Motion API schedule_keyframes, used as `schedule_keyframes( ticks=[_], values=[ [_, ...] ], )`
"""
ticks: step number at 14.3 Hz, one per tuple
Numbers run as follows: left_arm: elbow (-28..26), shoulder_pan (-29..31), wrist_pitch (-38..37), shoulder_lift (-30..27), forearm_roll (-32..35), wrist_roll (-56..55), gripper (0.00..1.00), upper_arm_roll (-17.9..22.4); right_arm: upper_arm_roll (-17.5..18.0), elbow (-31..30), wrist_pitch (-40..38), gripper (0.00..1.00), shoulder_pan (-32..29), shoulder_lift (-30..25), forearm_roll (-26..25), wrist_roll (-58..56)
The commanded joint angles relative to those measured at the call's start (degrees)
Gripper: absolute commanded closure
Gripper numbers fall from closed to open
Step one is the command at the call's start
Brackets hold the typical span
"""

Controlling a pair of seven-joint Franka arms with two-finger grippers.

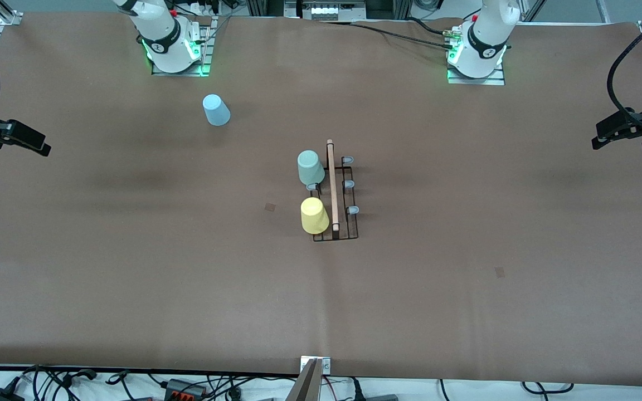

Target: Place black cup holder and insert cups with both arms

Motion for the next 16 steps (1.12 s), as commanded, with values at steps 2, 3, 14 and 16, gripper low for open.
schedule_keyframes(
  ticks=[2, 3, 14, 16],
  values=[
    [1.09, 0.41, -0.99, 0.10, -0.89, 1.06, 0.00, -0.26, 2.01, 2.57, -0.33, 0.00, -0.39, 1.28, 0.10, -0.86],
    [1.09, 0.41, -0.99, 0.10, -0.89, 1.06, 0.00, -0.26, 2.55, 2.58, 0.20, 0.00, -0.65, 1.29, -0.95, -1.39],
    [1.09, 0.41, -0.99, 0.19, -0.89, 1.06, 0.00, -0.26, 4.05, 2.14, -0.33, 0.00, -3.03, 0.49, 0.97, -1.39],
    [1.09, 0.41, -0.99, 0.19, -0.89, 1.06, 0.00, -0.26, 3.87, 2.14, -0.07, 0.00, -3.20, 0.67, 0.98, -1.39]
  ],
)
